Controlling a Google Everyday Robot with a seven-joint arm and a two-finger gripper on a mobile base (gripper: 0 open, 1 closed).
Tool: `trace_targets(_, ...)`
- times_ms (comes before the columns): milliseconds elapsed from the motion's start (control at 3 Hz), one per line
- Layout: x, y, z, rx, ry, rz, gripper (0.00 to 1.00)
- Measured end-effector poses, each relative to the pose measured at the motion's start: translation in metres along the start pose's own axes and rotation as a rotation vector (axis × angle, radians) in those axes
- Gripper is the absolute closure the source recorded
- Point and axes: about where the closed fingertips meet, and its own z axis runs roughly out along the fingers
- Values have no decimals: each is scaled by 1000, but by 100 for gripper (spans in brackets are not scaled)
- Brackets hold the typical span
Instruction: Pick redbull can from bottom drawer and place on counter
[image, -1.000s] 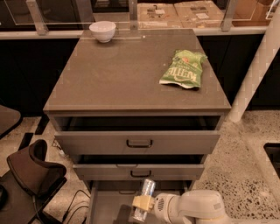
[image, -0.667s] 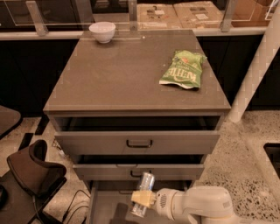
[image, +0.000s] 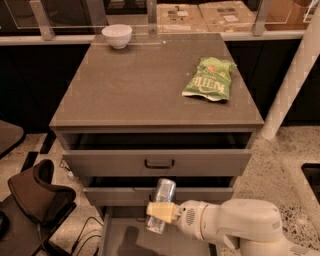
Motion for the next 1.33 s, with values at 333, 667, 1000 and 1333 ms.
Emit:
trace_targets(333, 31, -61, -12, 63, 40, -52, 100)
trace_targets(667, 31, -61, -12, 64, 39, -52, 100)
trace_targets(1000, 41, -86, -3, 150, 18, -17, 100)
trace_targets(1333, 54, -120, 2, 228, -1, 11, 100)
